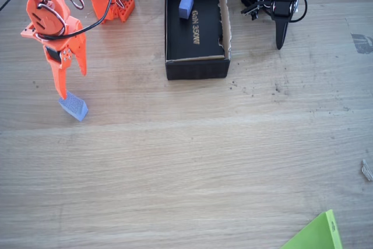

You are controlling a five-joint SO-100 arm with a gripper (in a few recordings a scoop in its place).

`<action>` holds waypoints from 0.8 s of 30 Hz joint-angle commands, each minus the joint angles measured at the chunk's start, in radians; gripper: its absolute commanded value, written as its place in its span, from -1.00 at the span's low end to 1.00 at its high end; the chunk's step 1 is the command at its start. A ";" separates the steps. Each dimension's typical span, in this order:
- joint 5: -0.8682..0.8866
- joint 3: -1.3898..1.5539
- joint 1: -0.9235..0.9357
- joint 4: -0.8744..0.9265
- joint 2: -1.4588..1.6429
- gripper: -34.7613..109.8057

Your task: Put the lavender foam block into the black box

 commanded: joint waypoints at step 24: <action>-0.041 -0.209 0.035 0.032 -0.084 -0.08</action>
